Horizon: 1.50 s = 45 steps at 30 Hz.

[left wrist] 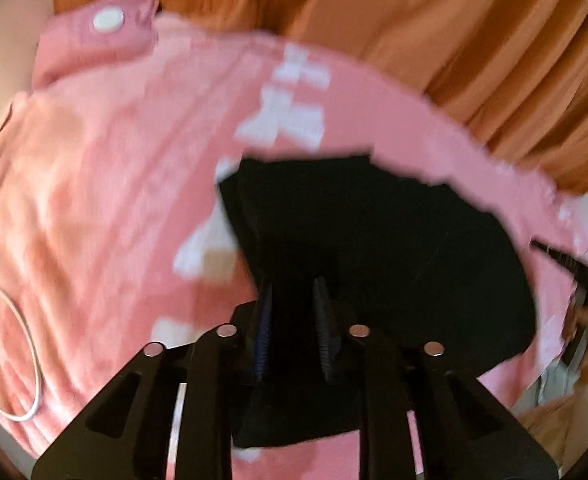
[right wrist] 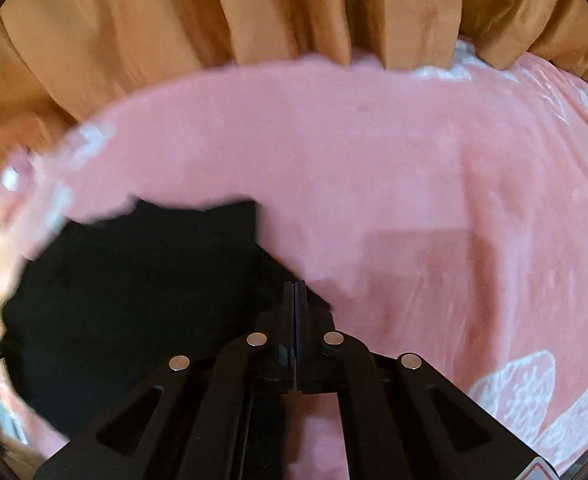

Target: Fold small clothes

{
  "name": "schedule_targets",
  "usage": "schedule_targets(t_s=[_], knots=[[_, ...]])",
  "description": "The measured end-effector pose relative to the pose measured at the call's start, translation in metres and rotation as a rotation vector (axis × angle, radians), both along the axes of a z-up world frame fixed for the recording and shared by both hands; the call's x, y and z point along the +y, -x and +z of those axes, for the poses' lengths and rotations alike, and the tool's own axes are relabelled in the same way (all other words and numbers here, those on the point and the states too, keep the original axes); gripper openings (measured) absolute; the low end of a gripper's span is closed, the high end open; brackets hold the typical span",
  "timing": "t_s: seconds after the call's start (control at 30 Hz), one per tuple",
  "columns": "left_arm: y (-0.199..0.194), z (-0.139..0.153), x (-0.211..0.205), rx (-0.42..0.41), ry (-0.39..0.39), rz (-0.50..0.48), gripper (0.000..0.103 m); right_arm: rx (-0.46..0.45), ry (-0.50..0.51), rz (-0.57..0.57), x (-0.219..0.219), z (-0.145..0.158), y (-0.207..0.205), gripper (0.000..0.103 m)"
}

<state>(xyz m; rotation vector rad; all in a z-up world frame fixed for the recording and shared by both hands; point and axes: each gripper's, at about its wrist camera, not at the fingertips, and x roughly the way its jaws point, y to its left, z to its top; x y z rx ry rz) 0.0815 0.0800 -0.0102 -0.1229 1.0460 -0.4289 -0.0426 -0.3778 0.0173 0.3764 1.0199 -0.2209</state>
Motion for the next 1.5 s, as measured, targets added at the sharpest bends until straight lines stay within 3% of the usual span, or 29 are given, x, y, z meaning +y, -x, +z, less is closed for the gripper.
schedule_targets(t_s=[0.1,0.2,0.27,0.33,0.4,0.43,0.47,0.5,0.57,0.63,0.7,0.8,0.87,0.97,1.0,1.07,1.1,1.13,1.17,1.2,1.3,1.33,1.37,1.4,1.43,1.5], knots=[[-0.020,0.001,-0.017,-0.035,-0.027,0.026,0.037,-0.086,0.012,0.072,0.022,0.032,0.007,0.016],[-0.053,-0.020,-0.032,0.010,-0.135,0.079,0.037,-0.075,-0.020,0.159,0.045,0.026,-0.004,0.016],[-0.073,-0.031,-0.028,0.079,-0.088,0.112,0.037,-0.019,-0.012,0.196,0.058,0.008,-0.018,0.015],[-0.086,-0.038,-0.020,0.147,0.010,0.144,0.037,0.032,0.007,0.192,0.060,-0.008,-0.027,0.015],[-0.088,-0.039,-0.015,0.143,0.054,0.156,0.041,0.022,-0.008,0.165,0.053,-0.007,-0.031,0.015],[-0.089,-0.040,-0.018,0.130,0.041,0.144,0.041,0.004,-0.008,0.141,0.049,-0.003,-0.034,0.018],[-0.091,-0.041,-0.022,0.113,0.018,0.128,0.039,-0.011,-0.004,0.122,0.044,0.000,-0.033,0.032],[-0.091,-0.042,-0.026,0.090,-0.010,0.119,0.024,-0.028,0.008,0.095,0.037,0.001,-0.035,0.055],[-0.088,-0.040,-0.032,0.044,-0.052,0.110,0.002,-0.045,0.039,0.054,0.025,-0.004,-0.042,0.065],[-0.090,-0.033,-0.032,0.008,-0.018,0.124,0.002,0.004,0.045,0.057,0.019,-0.019,-0.052,0.062],[-0.093,-0.022,-0.030,-0.047,-0.006,0.147,0.002,0.032,-0.025,0.093,0.016,-0.036,-0.061,0.006],[-0.101,-0.021,-0.024,-0.070,-0.020,0.199,0.002,-0.087,-0.077,0.060,0.014,-0.014,-0.057,0.005],[-0.112,-0.047,-0.027,0.011,-0.086,0.203,0.002,-0.131,-0.013,0.053,0.013,0.000,-0.058,0.005],[-0.110,-0.046,-0.031,-0.006,-0.111,0.201,0.004,0.044,-0.053,0.034,0.003,-0.043,-0.069,0.005],[-0.107,-0.040,-0.031,0.004,-0.104,0.206,0.006,0.030,-0.073,0.021,0.001,-0.051,-0.067,0.005],[-0.093,-0.017,-0.027,0.005,-0.045,0.214,0.010,0.034,-0.017,0.013,0.004,-0.044,-0.066,0.013],[-0.082,-0.001,-0.032,-0.031,-0.027,0.176,0.021,0.027,0.024,0.008,0.007,-0.035,-0.064,0.014],[-0.074,0.005,-0.039,-0.059,-0.050,0.156,0.029,0.013,0.073,0.004,0.013,-0.024,-0.060,0.016],[-0.064,0.010,-0.046,-0.082,-0.081,0.138,0.044,-0.019,0.117,0.024,0.022,-0.008,-0.056,0.023],[-0.053,0.012,-0.056,-0.092,-0.108,0.103,0.047,-0.047,0.129,0.064,0.033,0.004,-0.052,0.023],[-0.029,-0.013,-0.089,-0.059,-0.220,-0.031,0.049,-0.049,0.103,0.250,0.085,0.011,-0.047,0.022],[-0.026,-0.029,-0.095,-0.026,-0.286,-0.063,0.049,-0.007,0.109,0.306,0.101,-0.001,-0.047,0.019],[-0.026,-0.039,-0.091,-0.001,-0.298,-0.081,0.049,0.045,0.125,0.334,0.109,-0.015,-0.048,0.010],[-0.026,-0.039,-0.082,-0.013,-0.266,-0.076,0.049,0.108,0.140,0.350,0.111,-0.033,-0.049,0.010],[-0.027,-0.037,-0.076,-0.021,-0.282,-0.062,0.049,0.091,0.098,0.340,0.101,-0.042,-0.046,0.009],[-0.028,-0.035,-0.059,-0.044,-0.326,-0.010,0.049,0.105,0.060,0.263,0.078,-0.036,-0.043,0.004]])
